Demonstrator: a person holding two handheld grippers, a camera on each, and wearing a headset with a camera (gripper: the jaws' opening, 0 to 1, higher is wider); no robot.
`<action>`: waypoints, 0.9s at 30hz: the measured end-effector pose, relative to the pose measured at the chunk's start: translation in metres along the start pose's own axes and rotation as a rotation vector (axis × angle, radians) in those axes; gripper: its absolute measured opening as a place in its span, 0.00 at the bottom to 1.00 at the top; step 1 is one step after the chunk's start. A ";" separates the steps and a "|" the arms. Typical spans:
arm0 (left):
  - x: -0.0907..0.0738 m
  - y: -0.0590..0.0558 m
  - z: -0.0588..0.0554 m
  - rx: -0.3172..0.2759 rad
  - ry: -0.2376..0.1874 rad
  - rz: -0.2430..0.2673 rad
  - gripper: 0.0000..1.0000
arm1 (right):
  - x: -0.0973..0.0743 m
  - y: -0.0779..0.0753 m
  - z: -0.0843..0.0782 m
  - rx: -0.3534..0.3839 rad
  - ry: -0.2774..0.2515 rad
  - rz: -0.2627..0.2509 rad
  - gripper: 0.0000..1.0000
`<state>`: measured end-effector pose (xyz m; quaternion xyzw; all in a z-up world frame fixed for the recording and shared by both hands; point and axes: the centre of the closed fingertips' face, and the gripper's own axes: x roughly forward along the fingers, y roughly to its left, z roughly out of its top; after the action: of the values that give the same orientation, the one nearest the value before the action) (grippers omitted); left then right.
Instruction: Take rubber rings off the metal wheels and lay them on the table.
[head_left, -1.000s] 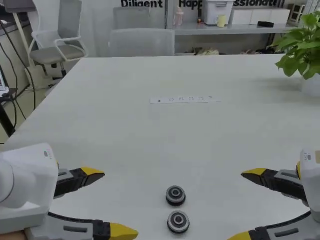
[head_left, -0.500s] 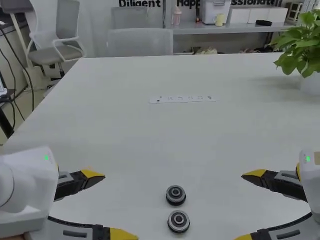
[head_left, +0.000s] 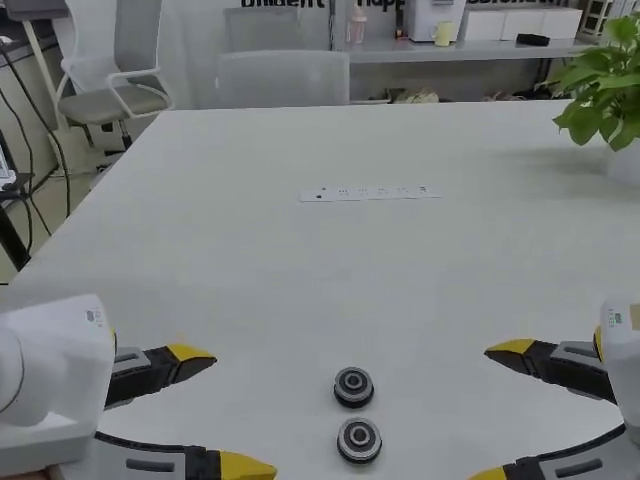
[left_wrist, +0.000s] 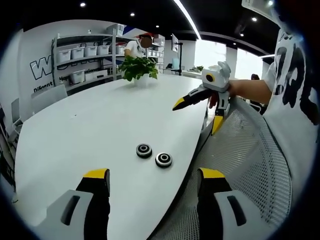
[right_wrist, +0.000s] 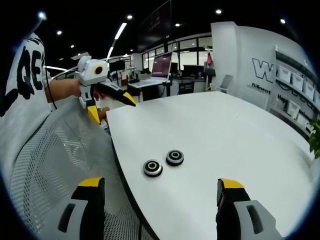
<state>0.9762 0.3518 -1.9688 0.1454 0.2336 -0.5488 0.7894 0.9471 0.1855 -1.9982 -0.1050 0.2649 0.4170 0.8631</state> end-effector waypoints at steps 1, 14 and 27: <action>0.000 0.000 0.000 -0.005 0.002 -0.002 0.67 | 0.000 0.000 0.000 0.002 0.001 0.003 0.92; 0.003 0.000 -0.003 0.028 0.028 -0.021 0.74 | 0.004 0.001 -0.004 -0.012 0.026 0.034 0.92; 0.005 0.006 0.002 0.044 0.004 -0.007 0.74 | 0.008 0.001 -0.005 -0.013 0.028 0.051 0.88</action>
<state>0.9835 0.3491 -1.9702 0.1629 0.2237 -0.5561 0.7837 0.9488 0.1895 -2.0071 -0.1096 0.2770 0.4388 0.8478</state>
